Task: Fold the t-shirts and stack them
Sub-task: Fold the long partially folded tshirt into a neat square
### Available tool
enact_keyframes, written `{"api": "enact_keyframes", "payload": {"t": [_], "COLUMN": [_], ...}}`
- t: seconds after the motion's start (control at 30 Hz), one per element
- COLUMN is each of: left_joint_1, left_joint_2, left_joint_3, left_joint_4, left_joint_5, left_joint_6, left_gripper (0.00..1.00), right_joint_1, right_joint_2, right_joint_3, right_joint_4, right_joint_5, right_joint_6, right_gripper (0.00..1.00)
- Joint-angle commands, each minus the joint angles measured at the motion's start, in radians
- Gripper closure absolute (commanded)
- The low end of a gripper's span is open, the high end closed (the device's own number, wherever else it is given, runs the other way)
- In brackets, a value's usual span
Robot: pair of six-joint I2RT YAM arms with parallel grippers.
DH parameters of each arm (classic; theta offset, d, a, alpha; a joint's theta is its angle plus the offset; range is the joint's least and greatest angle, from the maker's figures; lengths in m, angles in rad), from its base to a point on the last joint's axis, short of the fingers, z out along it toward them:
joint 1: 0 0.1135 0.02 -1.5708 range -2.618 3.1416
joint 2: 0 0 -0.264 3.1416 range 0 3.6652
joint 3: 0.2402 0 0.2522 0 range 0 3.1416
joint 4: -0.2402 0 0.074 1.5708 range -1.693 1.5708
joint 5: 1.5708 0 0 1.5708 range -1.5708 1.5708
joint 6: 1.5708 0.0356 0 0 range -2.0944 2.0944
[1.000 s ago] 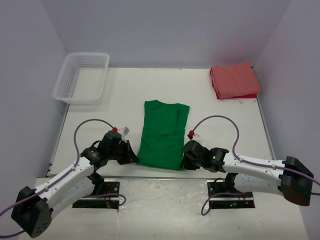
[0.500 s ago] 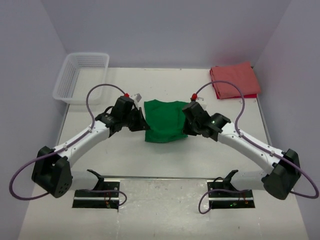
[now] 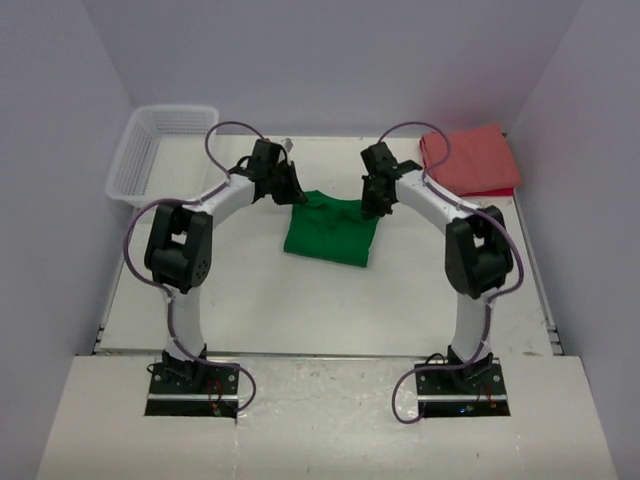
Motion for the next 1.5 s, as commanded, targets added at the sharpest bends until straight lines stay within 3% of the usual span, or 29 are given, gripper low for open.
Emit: {"api": "enact_keyframes", "payload": {"t": [0.0,0.07,0.13,0.17,0.2,0.27,0.33,0.37,0.4,0.47,0.53,0.57,0.6,0.63,0.67,0.83,1.13,1.27,1.47], "left_joint_1": [0.035,0.045,0.068,0.074,0.074,0.080,0.072,0.072,0.072,0.072,0.068,0.060,0.051,0.042,0.026,0.013,0.017,0.025,0.057], "left_joint_2": [0.093,0.131,0.210,0.220,0.228,0.205,0.103,0.076,0.053,0.035,0.004,-0.010,-0.025,-0.036,-0.030,0.044,0.191,0.269,0.398], "left_joint_3": [0.096,0.121,0.207,0.261,0.296,0.338,0.294,0.265,0.267,0.295,0.263,0.202,0.150,0.114,0.081,-0.010,0.005,0.033,0.099], "left_joint_4": [0.114,0.197,0.201,0.220,0.201,0.182,0.225,0.234,0.213,0.126,0.109,0.140,0.189,0.219,0.234,0.410,0.636,0.659,0.641], "left_joint_5": [0.053,0.000,0.086,0.072,0.044,0.023,-0.065,-0.080,-0.096,-0.068,0.008,0.047,0.085,0.128,0.160,0.405,0.594,0.598,0.590], "left_joint_6": [0.074,0.094,0.111,0.143,0.165,0.202,0.248,0.254,0.242,0.226,0.167,0.150,0.128,0.119,0.107,-0.016,-0.136,-0.151,-0.172], "left_gripper": [1.00,0.92,0.78,0.72,0.59,0.57,0.43,0.28,0.00,0.00,0.12,0.25,0.64,0.94,1.00,1.00,1.00,1.00,1.00], "right_joint_1": [-0.051,-0.065,-0.088,-0.088,-0.090,-0.091,-0.094,-0.095,-0.091,-0.088,-0.082,-0.084,-0.084,-0.090,-0.093,-0.127,-0.183,-0.196,-0.205], "right_joint_2": [0.137,0.241,0.329,0.327,0.317,0.255,0.194,0.144,0.117,0.050,0.004,-0.013,-0.036,-0.035,-0.020,0.097,0.284,0.324,0.389], "right_joint_3": [0.275,0.371,0.564,0.596,0.613,0.615,0.566,0.558,0.517,0.464,0.352,0.318,0.255,0.241,0.248,0.275,0.293,0.276,0.344], "right_joint_4": [-0.072,-0.070,-0.151,-0.145,-0.125,-0.111,-0.080,-0.085,-0.087,-0.090,-0.059,-0.050,-0.018,-0.015,-0.028,-0.029,0.088,0.128,0.029], "right_joint_5": [-0.048,0.016,0.045,0.074,0.079,0.117,0.105,0.113,0.105,0.052,0.029,-0.015,-0.037,-0.063,-0.086,-0.414,-0.891,-0.861,-0.742], "right_joint_6": [-0.094,-0.129,-0.155,-0.171,-0.193,-0.227,-0.252,-0.252,-0.257,-0.254,-0.223,-0.215,-0.199,-0.186,-0.171,-0.063,0.070,0.134,0.167], "right_gripper": [0.84,0.74,0.65,0.53,0.44,0.39,0.37,0.37,0.37,0.37,0.37,0.41,0.47,0.68,1.00,1.00,1.00,1.00,1.00]}}
